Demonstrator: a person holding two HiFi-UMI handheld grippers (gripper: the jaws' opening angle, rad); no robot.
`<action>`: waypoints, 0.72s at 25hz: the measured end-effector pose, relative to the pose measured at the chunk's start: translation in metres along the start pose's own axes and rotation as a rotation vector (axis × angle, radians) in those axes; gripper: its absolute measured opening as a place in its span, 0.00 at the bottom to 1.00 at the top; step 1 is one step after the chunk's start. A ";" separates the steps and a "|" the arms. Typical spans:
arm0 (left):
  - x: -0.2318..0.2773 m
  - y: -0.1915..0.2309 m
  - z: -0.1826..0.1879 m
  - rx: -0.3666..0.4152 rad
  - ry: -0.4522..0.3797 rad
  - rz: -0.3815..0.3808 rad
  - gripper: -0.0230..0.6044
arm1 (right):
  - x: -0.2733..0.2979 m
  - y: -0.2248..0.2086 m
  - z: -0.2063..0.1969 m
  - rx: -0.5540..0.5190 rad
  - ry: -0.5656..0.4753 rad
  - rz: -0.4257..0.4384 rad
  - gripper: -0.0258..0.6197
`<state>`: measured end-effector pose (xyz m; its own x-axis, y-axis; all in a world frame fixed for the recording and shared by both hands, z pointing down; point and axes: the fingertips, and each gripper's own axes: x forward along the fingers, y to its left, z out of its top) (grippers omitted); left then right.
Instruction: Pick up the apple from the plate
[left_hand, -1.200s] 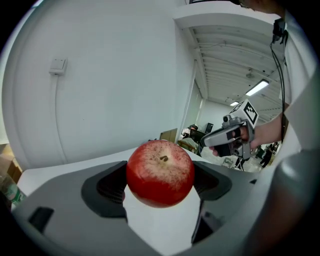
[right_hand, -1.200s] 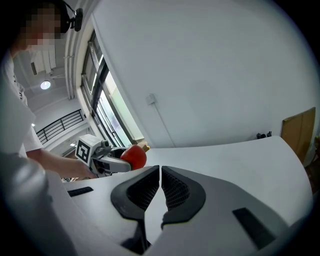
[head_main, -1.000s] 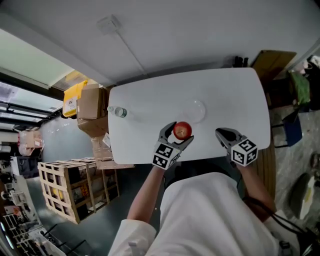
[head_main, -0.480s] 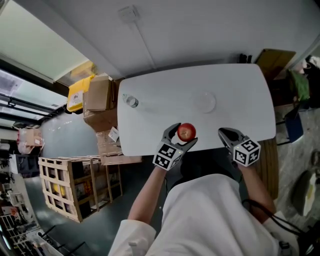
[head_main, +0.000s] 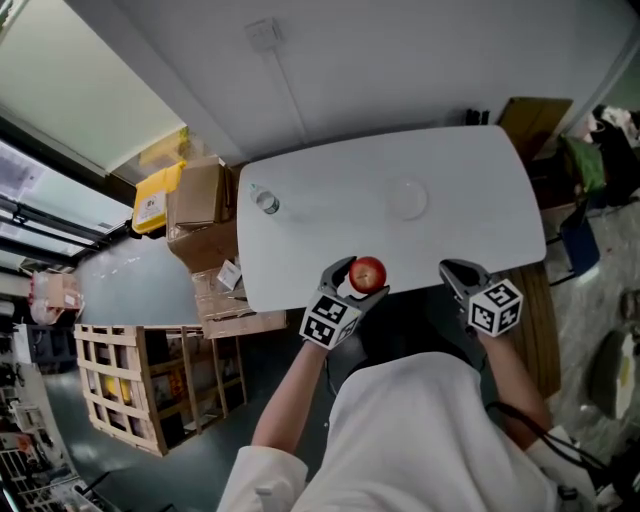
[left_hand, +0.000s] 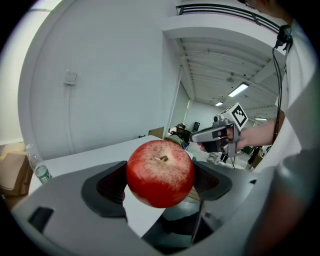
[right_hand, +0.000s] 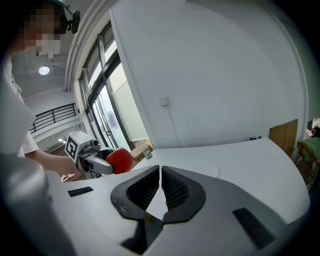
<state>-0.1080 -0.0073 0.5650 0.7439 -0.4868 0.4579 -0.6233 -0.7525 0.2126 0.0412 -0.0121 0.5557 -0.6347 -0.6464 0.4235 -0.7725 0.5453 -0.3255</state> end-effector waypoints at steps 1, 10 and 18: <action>-0.004 -0.002 -0.002 0.003 0.001 -0.004 0.67 | -0.003 0.002 -0.001 0.000 -0.005 -0.008 0.10; -0.023 -0.018 -0.001 0.009 0.002 -0.035 0.67 | -0.021 0.012 -0.004 0.011 -0.037 -0.035 0.10; -0.024 -0.028 0.025 0.008 -0.038 -0.042 0.67 | -0.026 0.007 0.017 -0.043 -0.071 -0.016 0.10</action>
<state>-0.1024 0.0145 0.5261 0.7783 -0.4708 0.4154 -0.5893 -0.7762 0.2244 0.0517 -0.0002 0.5278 -0.6233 -0.6906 0.3669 -0.7819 0.5561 -0.2817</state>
